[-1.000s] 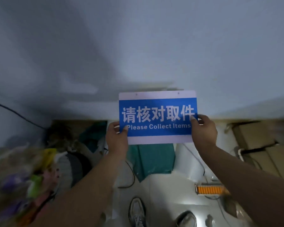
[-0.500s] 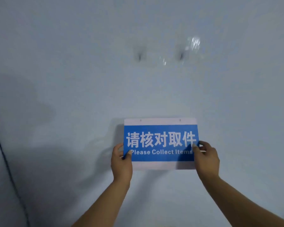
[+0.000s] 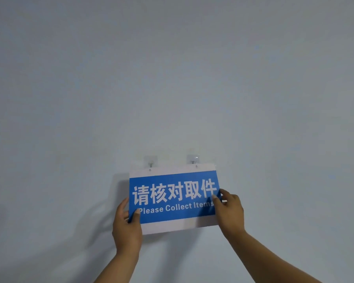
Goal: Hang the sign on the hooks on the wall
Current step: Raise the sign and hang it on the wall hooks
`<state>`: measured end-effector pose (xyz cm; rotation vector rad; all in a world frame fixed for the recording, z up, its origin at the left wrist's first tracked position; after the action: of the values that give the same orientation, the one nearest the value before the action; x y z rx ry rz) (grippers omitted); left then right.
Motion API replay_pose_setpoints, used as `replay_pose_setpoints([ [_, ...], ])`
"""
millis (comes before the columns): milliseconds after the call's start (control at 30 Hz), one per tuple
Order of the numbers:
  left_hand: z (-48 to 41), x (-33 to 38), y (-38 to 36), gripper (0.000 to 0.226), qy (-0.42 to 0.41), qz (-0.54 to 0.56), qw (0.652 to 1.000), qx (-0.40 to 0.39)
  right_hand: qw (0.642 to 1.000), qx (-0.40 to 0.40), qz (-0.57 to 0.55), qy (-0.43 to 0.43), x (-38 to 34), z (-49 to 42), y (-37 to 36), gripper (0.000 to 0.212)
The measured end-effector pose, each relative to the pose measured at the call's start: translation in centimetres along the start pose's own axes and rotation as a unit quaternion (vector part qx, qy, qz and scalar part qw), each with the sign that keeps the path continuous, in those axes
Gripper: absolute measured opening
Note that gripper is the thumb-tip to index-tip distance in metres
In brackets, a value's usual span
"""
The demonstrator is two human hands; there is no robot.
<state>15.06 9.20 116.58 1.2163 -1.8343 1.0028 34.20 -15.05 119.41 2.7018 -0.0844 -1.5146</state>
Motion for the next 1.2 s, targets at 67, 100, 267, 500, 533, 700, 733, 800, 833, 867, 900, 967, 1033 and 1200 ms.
replay_pose_setpoints([
  [67,-0.9,0.3,-0.3,0.048,0.002,0.001,1.000,0.004,1.000,-0.006,-0.001,0.003,-0.8,-1.0,-0.6,0.042],
  [100,-1.3,0.4,-0.4,0.047,0.004,-0.002,1.000,0.005,1.000,-0.008,0.000,0.006,-1.1,-1.4,-1.0,0.042],
  [267,-3.4,0.9,-0.7,0.047,0.023,-0.008,1.000,-0.004,1.000,-0.018,0.006,-0.003,-1.3,-3.1,-2.9,0.043],
  [500,-4.8,1.8,-1.9,0.050,0.015,0.008,0.998,-0.062,0.999,-0.023,0.014,-0.031,0.6,-4.2,-3.3,0.039],
  [533,-4.8,1.8,-2.1,0.049,0.013,0.004,0.998,-0.064,0.999,-0.024,0.016,-0.033,0.8,-4.3,-3.2,0.038],
  [700,-4.2,1.1,-2.4,0.047,0.012,-0.012,0.998,-0.055,0.999,-0.032,0.016,-0.041,1.7,-4.5,-3.1,0.043],
  [733,-4.0,0.9,-2.3,0.047,0.012,-0.014,0.998,-0.052,0.998,-0.035,0.017,-0.042,1.8,-4.4,-3.2,0.044],
  [800,-3.7,0.5,-1.9,0.047,0.009,-0.021,0.999,-0.046,0.998,-0.043,0.020,-0.042,2.0,-4.2,-3.3,0.047],
  [833,-3.6,0.4,-1.8,0.046,0.008,-0.025,0.999,-0.043,0.998,-0.044,0.021,-0.042,2.0,-4.0,-3.3,0.048],
  [867,-3.5,0.4,-1.7,0.046,0.007,-0.029,0.999,-0.041,0.998,-0.044,0.020,-0.043,2.0,-3.9,-3.3,0.048],
  [900,-3.4,0.4,-1.6,0.045,0.005,-0.032,0.999,-0.039,0.998,-0.046,0.017,-0.042,2.0,-3.8,-3.3,0.047],
  [967,-3.2,0.5,-1.7,0.044,0.000,-0.040,0.998,-0.044,0.998,-0.051,0.013,-0.038,2.1,-3.8,-3.3,0.044],
  [1033,-3.3,0.6,-1.8,0.043,-0.006,-0.056,0.997,-0.048,0.997,-0.061,0.015,-0.034,2.3,-3.7,-3.4,0.042],
  [1200,-4.9,1.7,-1.6,0.044,-0.043,-0.102,0.992,-0.055,0.996,-0.079,0.001,-0.029,2.5,-3.4,-4.1,0.035],
])
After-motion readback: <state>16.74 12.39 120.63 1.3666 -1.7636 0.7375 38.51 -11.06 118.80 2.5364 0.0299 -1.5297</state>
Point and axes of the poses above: each hand's wrist, its own z-axis away from the middle knuckle, its own y-axis out of the back of the hand, x = y × z, the point moved 5 cm from there along -z, towards the middle knuckle, and after that the axes turned 4 degrees about x, right-handed, at the moved point
